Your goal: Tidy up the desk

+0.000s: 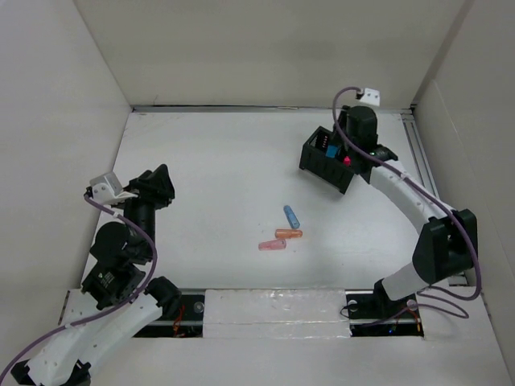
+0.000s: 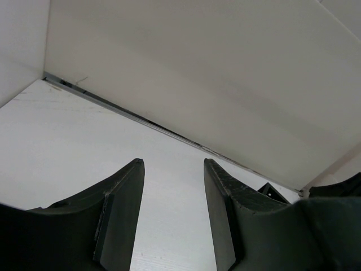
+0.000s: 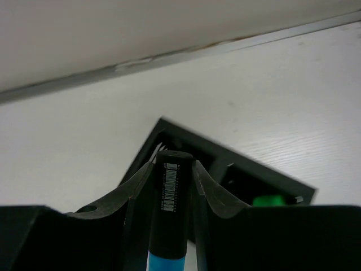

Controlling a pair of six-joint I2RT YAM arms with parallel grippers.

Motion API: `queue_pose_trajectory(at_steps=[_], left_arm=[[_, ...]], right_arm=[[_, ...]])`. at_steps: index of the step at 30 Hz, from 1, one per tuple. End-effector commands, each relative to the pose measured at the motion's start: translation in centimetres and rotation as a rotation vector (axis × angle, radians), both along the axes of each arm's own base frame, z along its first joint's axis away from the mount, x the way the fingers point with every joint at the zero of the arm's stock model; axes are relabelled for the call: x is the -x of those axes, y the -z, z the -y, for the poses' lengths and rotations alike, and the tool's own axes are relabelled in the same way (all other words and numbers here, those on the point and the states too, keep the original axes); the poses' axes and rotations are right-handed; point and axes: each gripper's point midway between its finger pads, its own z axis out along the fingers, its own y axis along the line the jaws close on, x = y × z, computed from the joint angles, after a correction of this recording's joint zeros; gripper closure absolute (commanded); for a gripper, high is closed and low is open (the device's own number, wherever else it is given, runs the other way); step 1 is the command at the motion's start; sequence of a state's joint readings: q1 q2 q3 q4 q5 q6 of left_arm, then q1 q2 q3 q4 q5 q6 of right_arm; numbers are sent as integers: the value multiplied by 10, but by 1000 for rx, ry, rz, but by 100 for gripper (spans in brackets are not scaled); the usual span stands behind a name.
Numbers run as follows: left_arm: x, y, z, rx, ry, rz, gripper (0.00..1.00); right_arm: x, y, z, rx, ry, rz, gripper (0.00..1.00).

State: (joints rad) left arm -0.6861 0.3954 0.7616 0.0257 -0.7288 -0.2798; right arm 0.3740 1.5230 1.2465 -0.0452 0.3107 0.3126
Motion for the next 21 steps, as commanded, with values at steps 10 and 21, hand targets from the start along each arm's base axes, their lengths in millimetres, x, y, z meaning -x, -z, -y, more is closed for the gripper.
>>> queue_pose_trajectory(at_steps=[10, 21], left_arm=[[-4, -7, 6, 6, 15, 15, 57], [-10, -4, 14, -22, 34, -3, 57]], right_arm=[[-55, -12, 142, 14, 393, 161, 91], [-55, 24, 129, 112, 418, 133, 91]])
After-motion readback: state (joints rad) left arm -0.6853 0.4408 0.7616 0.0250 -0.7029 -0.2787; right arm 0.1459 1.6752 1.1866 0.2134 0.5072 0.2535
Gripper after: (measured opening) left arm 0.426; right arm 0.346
